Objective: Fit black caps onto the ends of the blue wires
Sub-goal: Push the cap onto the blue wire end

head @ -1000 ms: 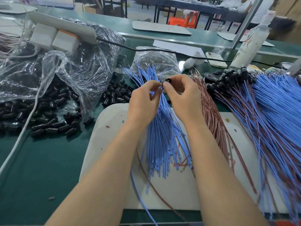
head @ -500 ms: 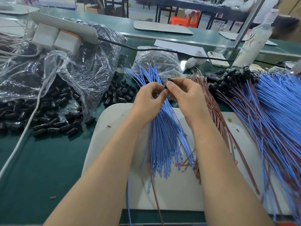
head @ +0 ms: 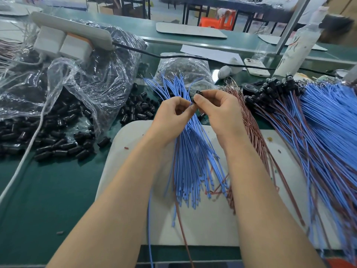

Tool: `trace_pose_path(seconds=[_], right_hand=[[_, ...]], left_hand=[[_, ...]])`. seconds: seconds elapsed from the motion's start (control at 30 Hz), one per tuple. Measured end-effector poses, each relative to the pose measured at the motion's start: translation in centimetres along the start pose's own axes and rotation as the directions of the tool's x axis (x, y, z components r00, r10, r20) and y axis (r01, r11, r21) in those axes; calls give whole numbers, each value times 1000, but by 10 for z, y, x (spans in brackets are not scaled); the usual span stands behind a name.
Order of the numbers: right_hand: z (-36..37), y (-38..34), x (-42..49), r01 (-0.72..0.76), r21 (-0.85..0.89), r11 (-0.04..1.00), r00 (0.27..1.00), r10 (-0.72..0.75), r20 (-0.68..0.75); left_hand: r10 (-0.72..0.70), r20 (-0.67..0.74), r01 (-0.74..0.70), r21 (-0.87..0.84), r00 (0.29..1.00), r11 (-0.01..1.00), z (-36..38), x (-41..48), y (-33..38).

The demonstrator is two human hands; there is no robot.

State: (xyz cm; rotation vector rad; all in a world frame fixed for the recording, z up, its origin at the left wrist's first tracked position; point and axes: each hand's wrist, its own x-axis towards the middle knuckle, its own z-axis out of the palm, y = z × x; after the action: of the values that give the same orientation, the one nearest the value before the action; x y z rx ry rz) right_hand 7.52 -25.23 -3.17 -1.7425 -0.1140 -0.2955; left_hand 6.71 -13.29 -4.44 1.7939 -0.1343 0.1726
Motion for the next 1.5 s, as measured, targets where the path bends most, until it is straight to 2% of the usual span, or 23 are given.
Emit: trace_pose_path(seconds=[0.17,0.27,0.37,0.53,0.63,0.7,0.77,0.83,0.9,1.0,1.07,1.13,1.2,1.27,1.33,1.43,1.5], right_hand=[[-2,1,0,-24,-4,1000,999,24,45],[-2,4,2,-54,-38,998,997,56,52],[-2,3,2,-10,-72,997,1000,12,20],[-2,6,4,54,-240,969,996,-70,-61],[-8,7,7,-18,-118,993,985,-3,-173],[-14,9,9,-62,-76,995,968,41,-249],[-14,12,9,-101,-173,980,965,53,-259],[-10,13,6,-114,-322,940,978,50,-201],[-4,10,4,-104,-296,950,992,79,-95],[5,4,0,-64,-94,993,994,72,81],[11,2,-1,-36,-41,999,986,42,162],[17,2,-4,-15,-16,1000,981,18,195],[19,2,-5,-3,-23,1000,982,7,189],[19,2,-5,10,-112,994,986,9,168],[19,3,-5,24,-231,973,988,13,155],[18,4,-6,56,-366,929,985,10,174],[18,4,-7,75,-437,896,984,4,177]], left_hand=[[6,-31,-6,0,999,1000,2,-1,-1],[41,-55,-35,106,998,994,3,-1,-4],[90,-65,-71,243,994,967,2,-1,-7],[157,-37,-131,391,987,911,4,-2,-8],[154,-42,-123,417,987,900,4,-1,-10],[130,-80,-96,340,988,936,2,0,-10],[74,-125,-55,153,989,987,-1,2,-8],[2,-150,-11,-59,989,998,-3,2,-6],[-69,-149,36,-216,986,976,-3,3,-4],[-160,-118,97,-420,980,902,-1,3,-1],[-205,-93,115,-578,974,808,-1,4,0],[-231,-46,136,-693,972,708,-3,4,3],[-254,-16,160,-739,967,655,-4,5,4],[-286,-25,180,-725,958,665,-6,8,3],[-278,-82,161,-647,957,745,-8,9,1],[-126,-216,42,-359,968,932,-10,9,-3],[-10,-244,-30,-161,970,987,-8,8,-5]])
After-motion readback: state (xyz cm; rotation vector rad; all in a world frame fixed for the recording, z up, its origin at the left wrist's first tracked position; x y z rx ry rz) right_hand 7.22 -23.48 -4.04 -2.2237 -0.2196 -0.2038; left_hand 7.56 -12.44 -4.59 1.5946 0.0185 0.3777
